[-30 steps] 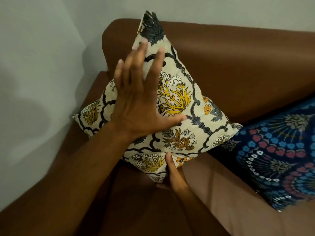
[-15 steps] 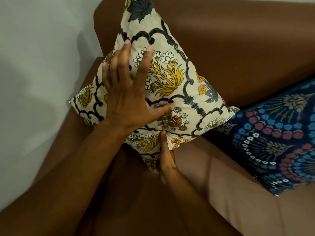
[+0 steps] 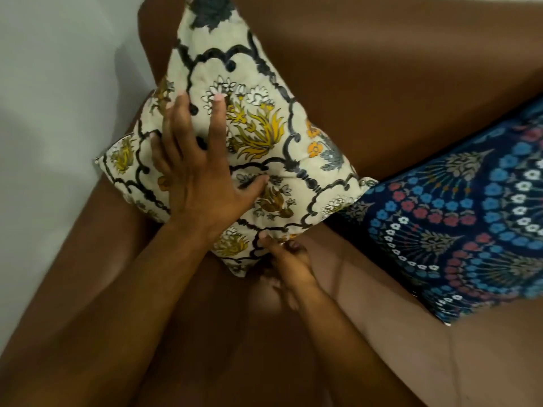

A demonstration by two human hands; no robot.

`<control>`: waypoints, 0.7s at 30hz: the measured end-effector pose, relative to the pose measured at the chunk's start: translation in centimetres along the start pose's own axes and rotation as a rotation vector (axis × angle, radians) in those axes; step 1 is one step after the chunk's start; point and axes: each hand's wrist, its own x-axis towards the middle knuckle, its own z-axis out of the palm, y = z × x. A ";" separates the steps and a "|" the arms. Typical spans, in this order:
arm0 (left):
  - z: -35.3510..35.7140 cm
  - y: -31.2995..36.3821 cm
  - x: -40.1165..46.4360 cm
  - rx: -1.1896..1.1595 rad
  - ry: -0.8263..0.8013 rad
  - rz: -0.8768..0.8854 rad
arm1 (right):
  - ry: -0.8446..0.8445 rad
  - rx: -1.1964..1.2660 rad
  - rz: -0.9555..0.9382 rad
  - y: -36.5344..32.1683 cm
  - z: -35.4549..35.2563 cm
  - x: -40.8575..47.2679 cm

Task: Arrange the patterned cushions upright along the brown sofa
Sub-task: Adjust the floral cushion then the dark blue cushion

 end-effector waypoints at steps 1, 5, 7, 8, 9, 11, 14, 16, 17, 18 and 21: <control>0.1 1.0 -0.9 -0.023 0.015 -0.023 | 0.020 0.060 0.004 -0.3 -2.0 -0.6; 1.9 7.7 -5.2 -0.216 -0.015 -0.123 | 0.184 0.313 -0.013 -1.5 -14.1 -4.1; 3.0 12.7 -6.6 -0.325 -0.088 -0.054 | 0.290 0.472 -0.034 -2.6 -21.3 -6.6; 3.3 15.7 -6.7 -0.396 -0.146 0.005 | 0.320 0.532 -0.058 -3.3 -24.7 -7.9; 3.4 18.6 -6.5 -0.476 -0.238 0.060 | 0.337 0.549 -0.093 -3.9 -27.7 -8.8; 3.4 24.0 -5.5 -0.603 -0.480 0.143 | 0.377 0.534 -0.164 -4.5 -32.6 -9.5; 4.3 28.5 -3.6 -0.547 -0.632 0.228 | 0.289 0.442 -0.189 -5.9 -35.9 -8.8; 4.7 29.6 -2.5 -0.463 -0.606 0.244 | 0.191 0.378 -0.219 -7.2 -36.3 -8.0; 4.7 29.8 -2.1 -0.438 -0.578 0.250 | 0.162 0.357 -0.247 -7.8 -36.1 -7.5; 4.6 30.1 -2.1 -0.416 -0.557 0.265 | 0.154 0.357 -0.276 -8.0 -36.2 -7.0; 4.3 31.3 -2.3 -0.357 -0.513 0.332 | 0.178 0.440 -0.345 -7.1 -36.3 -6.3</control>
